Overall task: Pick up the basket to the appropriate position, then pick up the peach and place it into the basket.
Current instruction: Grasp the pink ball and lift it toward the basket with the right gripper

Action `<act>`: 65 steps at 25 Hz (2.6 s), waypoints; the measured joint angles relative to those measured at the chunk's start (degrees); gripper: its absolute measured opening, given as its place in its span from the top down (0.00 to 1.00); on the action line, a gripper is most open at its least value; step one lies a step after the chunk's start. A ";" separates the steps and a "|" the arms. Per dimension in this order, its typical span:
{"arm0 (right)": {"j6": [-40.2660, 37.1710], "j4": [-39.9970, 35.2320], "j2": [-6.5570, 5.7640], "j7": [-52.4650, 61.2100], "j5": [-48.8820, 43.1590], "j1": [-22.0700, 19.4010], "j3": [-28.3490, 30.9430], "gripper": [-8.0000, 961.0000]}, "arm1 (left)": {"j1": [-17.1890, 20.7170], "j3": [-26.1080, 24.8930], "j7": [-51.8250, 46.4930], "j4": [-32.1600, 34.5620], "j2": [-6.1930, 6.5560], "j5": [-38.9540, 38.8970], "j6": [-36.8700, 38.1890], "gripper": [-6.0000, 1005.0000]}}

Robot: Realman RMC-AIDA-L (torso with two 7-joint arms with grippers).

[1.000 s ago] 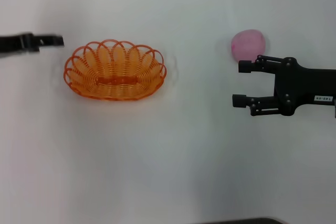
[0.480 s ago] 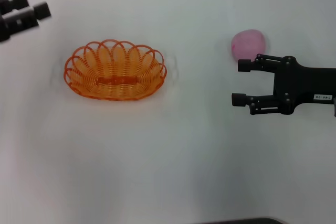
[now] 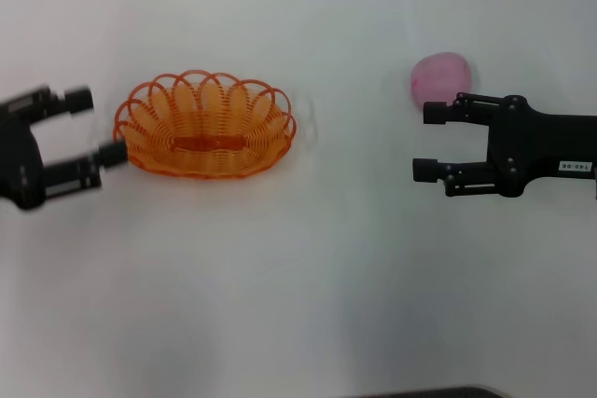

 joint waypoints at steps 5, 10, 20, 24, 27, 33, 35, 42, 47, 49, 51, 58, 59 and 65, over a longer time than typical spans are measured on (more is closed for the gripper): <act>0.16 -0.02 -0.27 1.15 0.00 0.04 0.31 0.08 | 2.11 -0.18 1.48 0.20 -0.24 6.32 0.40 0.21; 0.58 -0.02 -0.44 1.99 0.01 0.29 0.41 0.08 | 3.71 -0.55 1.58 0.89 -0.36 9.21 0.67 0.20; 0.31 -0.09 -0.77 3.73 0.25 0.73 0.38 0.08 | 3.51 -0.63 1.52 0.67 -0.43 9.30 0.74 0.21; -0.73 -0.18 -1.06 4.65 0.70 1.19 1.20 0.08 | 3.41 -0.44 1.49 0.62 -0.43 9.33 0.77 0.21; -1.30 -1.56 -1.14 6.50 1.66 1.71 3.67 0.08 | 3.38 -0.29 1.49 0.58 -0.43 9.33 0.78 0.21; 1.02 -2.35 -1.09 7.43 9.14 2.17 6.27 0.08 | 3.57 -0.39 1.49 0.44 -0.44 9.10 0.83 0.21; 3.62 -2.34 -0.58 7.08 11.28 2.23 7.20 0.08 | 3.67 -0.36 1.49 0.34 -0.49 9.08 0.87 0.21; 12.34 -0.37 3.19 0.97 20.49 1.66 10.21 0.08 | 3.52 -0.46 1.71 -0.88 -0.51 8.99 0.95 0.21; 15.91 5.63 3.32 -4.89 24.54 1.66 10.28 0.08 | 3.19 -0.22 1.52 -0.92 -0.52 8.92 1.06 0.20; 16.34 5.93 3.29 -5.20 24.64 1.71 10.28 0.08 | 3.06 -0.12 1.48 -0.96 -0.52 8.91 1.22 0.20; 16.31 5.73 3.27 -5.00 24.66 1.70 10.19 0.08 | 2.91 -0.07 1.44 -1.00 -0.52 8.90 1.42 0.20; 16.37 4.11 2.20 -1.52 23.44 2.07 9.19 0.08 | 2.18 -0.01 1.45 -1.77 -0.51 8.91 1.44 0.20; 16.53 3.29 1.99 -0.46 22.83 2.16 9.01 0.08 | 2.08 -0.01 1.48 -1.92 -0.51 8.94 1.36 0.20; 17.74 -7.24 1.90 10.64 15.56 2.90 8.00 0.08 | 1.82 0.00 1.61 -2.50 -0.44 8.91 1.22 0.21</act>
